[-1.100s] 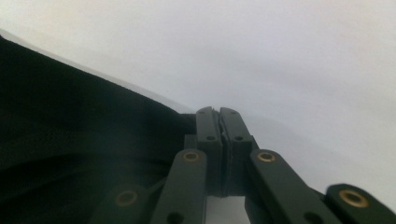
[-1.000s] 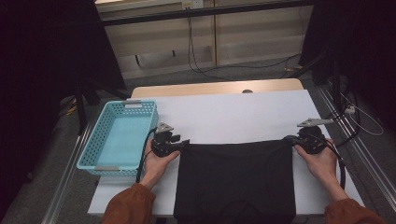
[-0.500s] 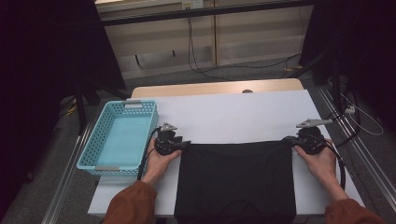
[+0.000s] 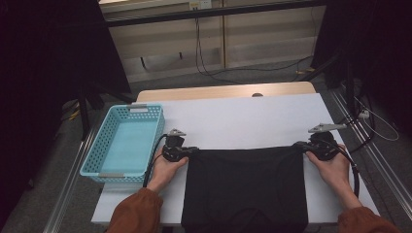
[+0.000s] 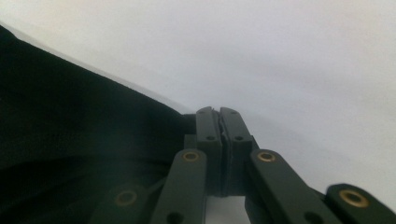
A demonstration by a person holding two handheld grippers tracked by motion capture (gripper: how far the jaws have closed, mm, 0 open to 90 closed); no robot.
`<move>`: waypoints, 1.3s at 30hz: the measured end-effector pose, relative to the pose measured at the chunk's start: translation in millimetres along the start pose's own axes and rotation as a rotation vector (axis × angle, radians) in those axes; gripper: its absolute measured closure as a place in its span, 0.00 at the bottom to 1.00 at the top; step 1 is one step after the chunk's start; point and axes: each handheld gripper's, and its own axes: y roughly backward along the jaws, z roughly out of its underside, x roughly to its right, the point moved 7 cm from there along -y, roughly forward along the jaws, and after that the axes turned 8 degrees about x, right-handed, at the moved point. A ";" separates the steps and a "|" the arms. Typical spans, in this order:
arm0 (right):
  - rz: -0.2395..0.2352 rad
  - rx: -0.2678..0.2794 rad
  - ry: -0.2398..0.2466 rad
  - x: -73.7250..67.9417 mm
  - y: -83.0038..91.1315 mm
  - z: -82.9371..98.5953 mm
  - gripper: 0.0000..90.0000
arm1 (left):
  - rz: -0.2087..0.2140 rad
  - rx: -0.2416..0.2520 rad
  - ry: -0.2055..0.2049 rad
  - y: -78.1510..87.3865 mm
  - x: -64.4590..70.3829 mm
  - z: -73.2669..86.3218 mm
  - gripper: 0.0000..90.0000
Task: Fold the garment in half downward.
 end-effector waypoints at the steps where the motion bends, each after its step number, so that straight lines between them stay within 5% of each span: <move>1: 0.000 0.000 -0.003 0.0 0.5 -0.1 0.97 | -0.004 0.014 0.004 -0.2 0.4 -1.1 0.94; 18: 0.013 0.059 -0.018 5.7 6.5 -16.4 0.97 | -0.015 0.126 0.024 7.3 -0.5 -36.5 0.95; 39: 0.039 0.116 -0.038 16.8 8.2 -33.7 0.97 | -0.051 0.175 0.015 4.1 -1.9 -59.5 0.95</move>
